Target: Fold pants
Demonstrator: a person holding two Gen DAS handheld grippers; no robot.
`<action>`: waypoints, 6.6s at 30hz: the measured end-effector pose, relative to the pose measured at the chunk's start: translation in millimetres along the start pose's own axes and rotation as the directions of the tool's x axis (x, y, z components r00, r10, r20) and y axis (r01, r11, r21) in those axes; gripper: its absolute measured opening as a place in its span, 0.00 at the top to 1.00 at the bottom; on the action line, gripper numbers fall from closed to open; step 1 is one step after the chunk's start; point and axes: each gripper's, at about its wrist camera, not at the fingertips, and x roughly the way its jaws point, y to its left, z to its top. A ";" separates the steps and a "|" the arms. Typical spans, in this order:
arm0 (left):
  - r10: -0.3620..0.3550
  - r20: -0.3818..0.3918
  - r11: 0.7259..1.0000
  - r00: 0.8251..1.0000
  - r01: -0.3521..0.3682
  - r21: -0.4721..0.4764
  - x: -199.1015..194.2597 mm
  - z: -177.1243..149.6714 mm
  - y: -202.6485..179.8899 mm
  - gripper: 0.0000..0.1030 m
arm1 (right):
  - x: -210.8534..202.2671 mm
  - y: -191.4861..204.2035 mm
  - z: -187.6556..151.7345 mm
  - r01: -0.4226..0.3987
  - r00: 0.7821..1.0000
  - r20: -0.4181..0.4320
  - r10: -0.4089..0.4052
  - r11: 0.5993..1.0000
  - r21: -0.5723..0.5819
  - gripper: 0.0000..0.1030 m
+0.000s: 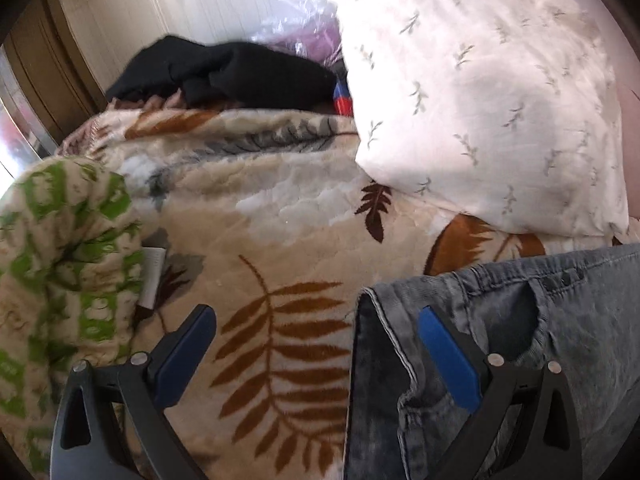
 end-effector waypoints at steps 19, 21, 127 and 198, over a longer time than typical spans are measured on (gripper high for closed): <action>-0.234 -0.125 0.971 0.964 0.225 -0.082 46.0 24.8 -8.4 0.49 | 54.1 15.7 8.6 0.049 0.999 0.013 -0.049 0.999 -0.008 0.46; -0.244 -0.135 0.969 0.960 0.236 -0.070 47.8 24.3 -13.8 0.58 | 55.7 17.6 6.5 0.053 0.998 0.022 -0.053 0.999 -0.009 0.47; -0.456 0.135 0.831 0.880 0.366 0.419 -145.4 -230.5 -154.1 0.85 | -121.2 -138.5 -191.9 -0.526 0.810 0.426 0.404 0.821 0.221 0.83; -0.467 0.005 0.839 0.884 0.441 0.319 -131.5 -230.8 -124.4 0.66 | -44.3 250.2 -190.7 -0.586 0.809 -0.298 0.507 0.734 -0.344 0.83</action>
